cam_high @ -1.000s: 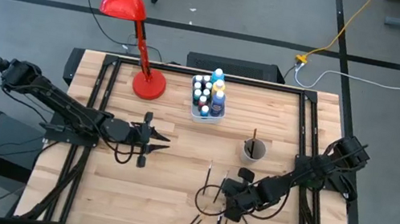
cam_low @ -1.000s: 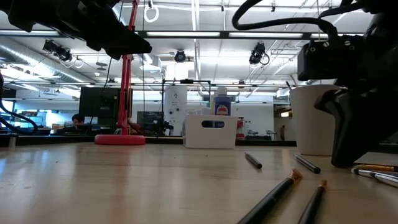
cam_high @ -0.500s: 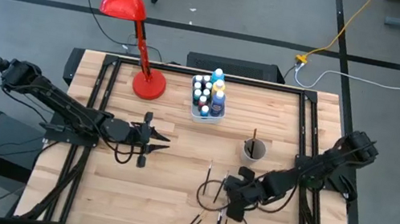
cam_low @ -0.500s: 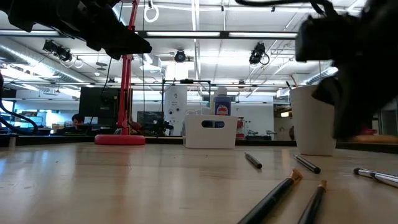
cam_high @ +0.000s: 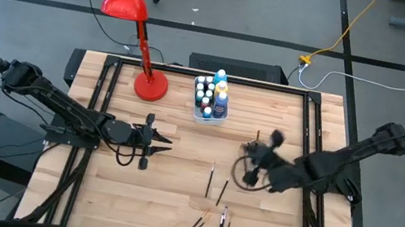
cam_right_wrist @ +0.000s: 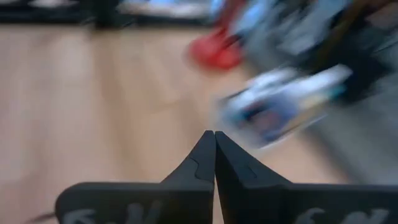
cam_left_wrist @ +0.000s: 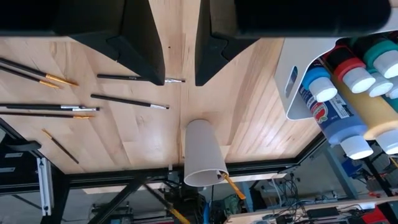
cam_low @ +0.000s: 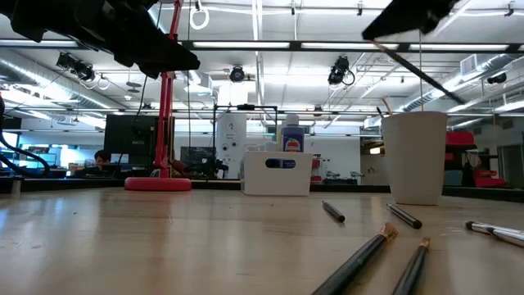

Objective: Pick & Place Paint Supplies
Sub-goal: Put the gold paint brush into the gray cup

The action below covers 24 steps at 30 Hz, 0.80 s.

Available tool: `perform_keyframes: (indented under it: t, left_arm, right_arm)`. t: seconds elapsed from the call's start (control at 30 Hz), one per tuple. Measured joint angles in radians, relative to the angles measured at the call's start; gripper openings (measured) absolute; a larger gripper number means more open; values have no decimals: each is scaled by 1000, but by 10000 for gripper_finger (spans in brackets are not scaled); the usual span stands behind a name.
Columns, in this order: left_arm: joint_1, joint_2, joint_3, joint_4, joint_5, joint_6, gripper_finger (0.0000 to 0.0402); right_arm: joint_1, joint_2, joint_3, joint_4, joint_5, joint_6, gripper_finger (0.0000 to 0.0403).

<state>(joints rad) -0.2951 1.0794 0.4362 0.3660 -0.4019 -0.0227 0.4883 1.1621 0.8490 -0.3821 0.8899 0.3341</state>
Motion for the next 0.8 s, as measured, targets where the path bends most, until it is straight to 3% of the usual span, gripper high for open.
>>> perform_keyframes:
  t: [0.2, 0.33, 0.57, 0.8]
  left_arm:
    - [0, 0, 0, -1, 0, 18, 96]
    - [0, 0, 0, 0, 0, 34, 96]
    - [0, 0, 0, 0, 0, 28, 96]
    - [0, 0, 0, 1, 0, 28, 96]
  right_arm:
    - [36, -130, 0, -1, 441, -241, 0]
    - [34, -160, -16, -4, 610, -259, 0]
    - [-1, -148, -184, 33, 575, -86, 0]
    - [-3, -139, -366, 244, 532, -138, 0]
